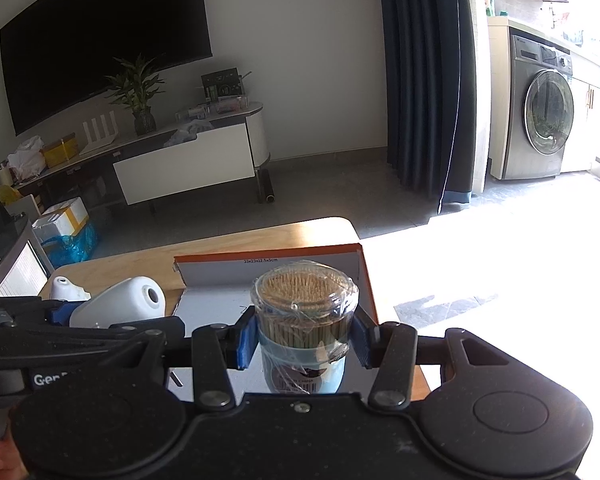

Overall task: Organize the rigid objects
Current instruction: 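Carry the white device with left tool while right tool carries the jar toward the cardboard box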

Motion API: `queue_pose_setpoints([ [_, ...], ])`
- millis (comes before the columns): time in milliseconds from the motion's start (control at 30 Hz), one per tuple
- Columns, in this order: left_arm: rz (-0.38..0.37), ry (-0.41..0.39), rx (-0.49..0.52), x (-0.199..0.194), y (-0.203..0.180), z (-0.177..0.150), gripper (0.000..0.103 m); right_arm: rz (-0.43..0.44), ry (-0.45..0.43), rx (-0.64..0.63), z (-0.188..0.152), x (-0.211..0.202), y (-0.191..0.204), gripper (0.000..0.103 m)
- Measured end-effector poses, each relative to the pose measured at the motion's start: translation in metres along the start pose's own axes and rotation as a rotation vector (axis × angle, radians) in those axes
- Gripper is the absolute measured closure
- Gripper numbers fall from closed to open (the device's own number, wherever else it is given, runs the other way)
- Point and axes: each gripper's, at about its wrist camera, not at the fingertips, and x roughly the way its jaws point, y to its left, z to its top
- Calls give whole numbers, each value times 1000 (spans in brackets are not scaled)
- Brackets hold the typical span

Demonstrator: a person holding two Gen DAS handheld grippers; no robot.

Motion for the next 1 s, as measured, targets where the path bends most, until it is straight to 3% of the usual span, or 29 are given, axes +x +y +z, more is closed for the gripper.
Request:
queue_pose_setpoints([
  [1000,14,56,-43,41,15,13,35,-9,95,-8,22,55,-7,45],
])
